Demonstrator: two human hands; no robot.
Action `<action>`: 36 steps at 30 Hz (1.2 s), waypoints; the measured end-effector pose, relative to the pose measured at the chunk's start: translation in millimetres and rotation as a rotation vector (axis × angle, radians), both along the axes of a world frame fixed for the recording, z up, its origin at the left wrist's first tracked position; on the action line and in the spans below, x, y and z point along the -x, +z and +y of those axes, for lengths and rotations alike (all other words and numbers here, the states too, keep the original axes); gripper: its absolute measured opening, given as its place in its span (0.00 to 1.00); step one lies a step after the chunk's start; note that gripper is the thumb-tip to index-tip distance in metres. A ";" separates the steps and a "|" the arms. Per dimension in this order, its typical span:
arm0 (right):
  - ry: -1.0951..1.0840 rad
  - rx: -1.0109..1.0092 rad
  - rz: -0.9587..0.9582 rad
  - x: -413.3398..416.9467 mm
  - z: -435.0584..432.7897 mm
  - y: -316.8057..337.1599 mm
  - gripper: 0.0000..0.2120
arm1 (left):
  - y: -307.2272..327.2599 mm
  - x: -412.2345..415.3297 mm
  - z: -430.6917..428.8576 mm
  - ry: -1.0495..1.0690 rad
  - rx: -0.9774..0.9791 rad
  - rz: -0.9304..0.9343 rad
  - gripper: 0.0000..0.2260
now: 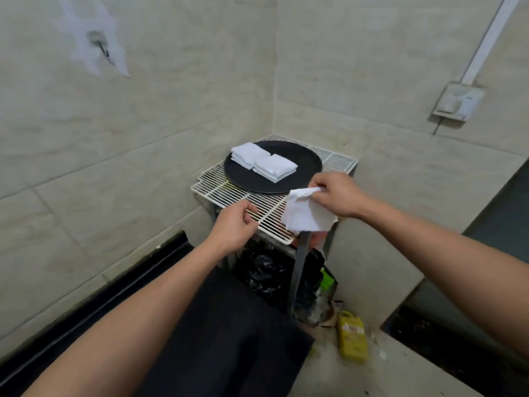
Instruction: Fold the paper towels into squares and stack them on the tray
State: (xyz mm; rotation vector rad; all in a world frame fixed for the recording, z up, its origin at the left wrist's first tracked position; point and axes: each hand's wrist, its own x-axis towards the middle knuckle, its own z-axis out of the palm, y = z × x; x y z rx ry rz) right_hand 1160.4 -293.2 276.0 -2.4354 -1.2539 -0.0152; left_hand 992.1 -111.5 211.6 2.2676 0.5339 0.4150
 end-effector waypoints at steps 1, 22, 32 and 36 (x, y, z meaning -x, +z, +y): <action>0.005 0.010 -0.028 -16.6 6.8 7.5 0.04 | -1.3 -9.7 5.4 0.008 -0.021 0.003 0.09; 0.644 0.216 -0.016 -289.0 280.8 37.7 0.07 | -49.2 -234.9 77.2 0.552 -0.358 0.324 0.13; 0.693 0.400 0.061 -306.2 375.6 -19.2 0.07 | -69.7 -247.3 81.4 0.682 -0.440 0.409 0.13; 0.683 0.399 0.075 -312.6 395.8 -36.6 0.09 | -74.5 -245.7 82.7 0.690 -0.454 0.380 0.12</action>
